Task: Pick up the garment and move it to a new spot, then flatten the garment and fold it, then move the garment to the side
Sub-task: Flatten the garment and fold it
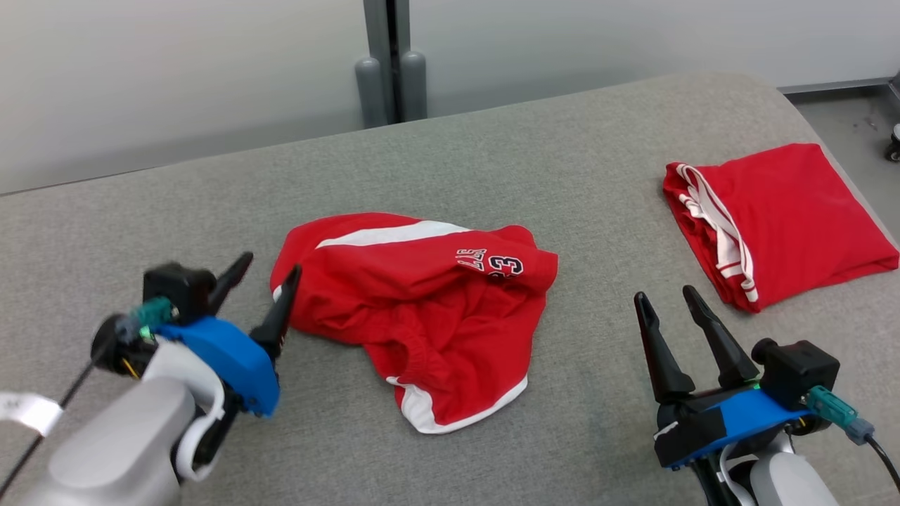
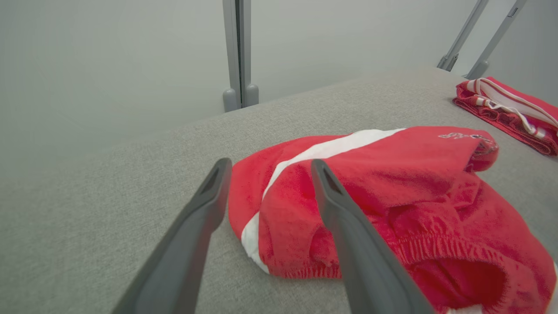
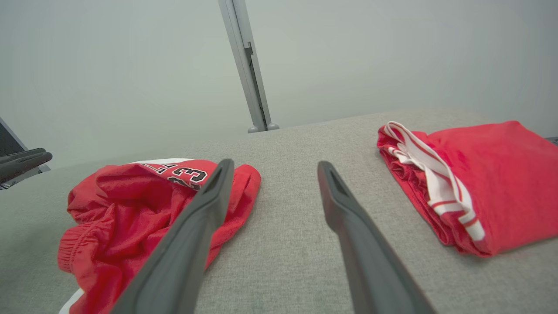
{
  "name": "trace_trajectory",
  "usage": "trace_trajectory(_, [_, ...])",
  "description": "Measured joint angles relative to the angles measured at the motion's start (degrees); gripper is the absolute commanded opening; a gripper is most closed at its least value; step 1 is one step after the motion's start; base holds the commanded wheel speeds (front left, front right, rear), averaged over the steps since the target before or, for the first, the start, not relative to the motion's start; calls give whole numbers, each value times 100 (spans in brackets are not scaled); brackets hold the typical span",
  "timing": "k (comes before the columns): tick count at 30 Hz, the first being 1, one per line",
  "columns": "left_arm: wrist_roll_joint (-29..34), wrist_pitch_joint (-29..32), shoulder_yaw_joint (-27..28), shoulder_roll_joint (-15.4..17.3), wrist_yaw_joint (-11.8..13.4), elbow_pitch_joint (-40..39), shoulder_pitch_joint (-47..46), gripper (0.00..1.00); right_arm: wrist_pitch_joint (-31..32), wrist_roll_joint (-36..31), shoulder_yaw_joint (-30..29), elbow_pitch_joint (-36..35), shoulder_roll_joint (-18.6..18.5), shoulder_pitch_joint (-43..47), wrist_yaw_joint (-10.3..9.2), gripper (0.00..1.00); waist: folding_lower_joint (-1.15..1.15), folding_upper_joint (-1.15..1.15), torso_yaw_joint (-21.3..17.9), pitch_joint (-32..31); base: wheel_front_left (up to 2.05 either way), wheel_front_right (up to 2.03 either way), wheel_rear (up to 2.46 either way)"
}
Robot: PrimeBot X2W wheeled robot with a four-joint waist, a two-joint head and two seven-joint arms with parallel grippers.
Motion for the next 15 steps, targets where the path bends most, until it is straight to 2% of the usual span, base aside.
trace_trajectory(2, [-13,-115,-16,-16,32,-121,246,100,41,-13,-45,-15,-21,41,0,100,0,0,57,-50,0,0,0])
trace_trajectory(8, [330,-345,-201,-109,385,-990,787,100,137,-71,-174,-197,-43,154,0,100,-1,0,279,-148,0,0,0])
trace_trajectory(11, [448,-211,-439,-223,402,-1457,895,100,182,-96,-202,-269,-37,186,0,100,-1,0,387,-135,0,0,0])
trace_trajectory(15, [478,234,-732,-390,300,-1638,862,100,232,-98,-178,-337,-13,187,0,100,0,0,434,-60,0,0,0])
